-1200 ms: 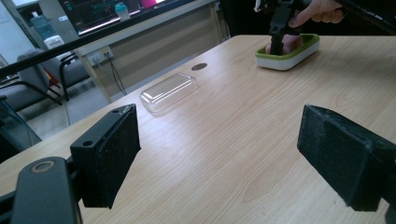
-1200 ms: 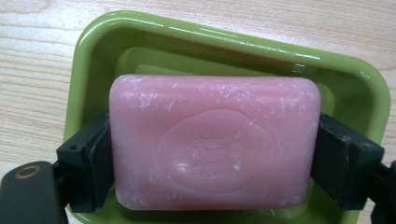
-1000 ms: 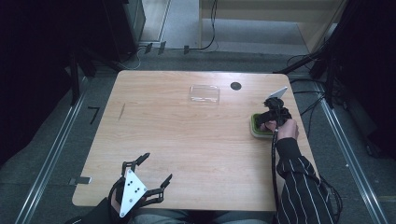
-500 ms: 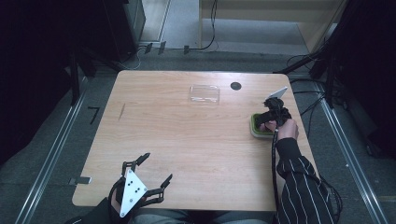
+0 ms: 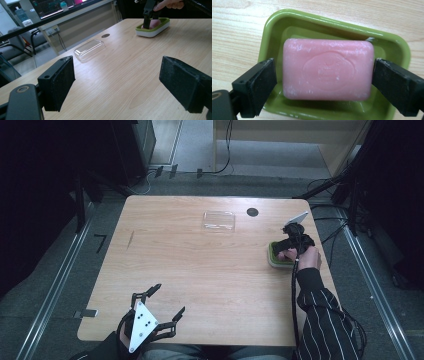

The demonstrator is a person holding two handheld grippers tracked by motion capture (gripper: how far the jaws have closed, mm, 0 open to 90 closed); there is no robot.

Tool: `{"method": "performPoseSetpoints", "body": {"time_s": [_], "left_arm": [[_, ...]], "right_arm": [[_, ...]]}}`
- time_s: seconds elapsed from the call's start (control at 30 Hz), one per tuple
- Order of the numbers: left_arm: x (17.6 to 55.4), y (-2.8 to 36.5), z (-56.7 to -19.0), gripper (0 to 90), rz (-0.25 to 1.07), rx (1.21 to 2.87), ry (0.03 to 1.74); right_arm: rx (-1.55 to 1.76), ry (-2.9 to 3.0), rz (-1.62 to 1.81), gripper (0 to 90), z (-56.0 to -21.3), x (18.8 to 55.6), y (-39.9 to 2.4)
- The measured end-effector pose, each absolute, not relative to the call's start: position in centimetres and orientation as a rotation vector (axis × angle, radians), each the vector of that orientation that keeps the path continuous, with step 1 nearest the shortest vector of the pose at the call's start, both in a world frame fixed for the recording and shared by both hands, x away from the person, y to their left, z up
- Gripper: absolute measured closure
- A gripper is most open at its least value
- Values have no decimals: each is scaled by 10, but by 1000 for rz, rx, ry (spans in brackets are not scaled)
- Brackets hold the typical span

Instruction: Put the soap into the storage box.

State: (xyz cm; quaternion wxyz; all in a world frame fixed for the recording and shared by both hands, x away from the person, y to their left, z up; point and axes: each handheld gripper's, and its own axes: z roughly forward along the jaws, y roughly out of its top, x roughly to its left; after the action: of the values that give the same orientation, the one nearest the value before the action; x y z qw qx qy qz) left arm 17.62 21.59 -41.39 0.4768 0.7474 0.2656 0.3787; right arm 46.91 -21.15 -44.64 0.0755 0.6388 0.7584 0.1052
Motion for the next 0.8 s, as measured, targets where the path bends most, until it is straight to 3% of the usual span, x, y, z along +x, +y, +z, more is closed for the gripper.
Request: {"method": "performPoseSetpoints", "body": {"time_s": [0.23,0.8], "left_arm": [[176,216,-414,136,925,1822,651],[176,216,-414,136,926,1816,652]], "right_arm": [[1870,2309,324,9,-440,465,-204],[1763,2392,375,0,-416,425,-202]]}}
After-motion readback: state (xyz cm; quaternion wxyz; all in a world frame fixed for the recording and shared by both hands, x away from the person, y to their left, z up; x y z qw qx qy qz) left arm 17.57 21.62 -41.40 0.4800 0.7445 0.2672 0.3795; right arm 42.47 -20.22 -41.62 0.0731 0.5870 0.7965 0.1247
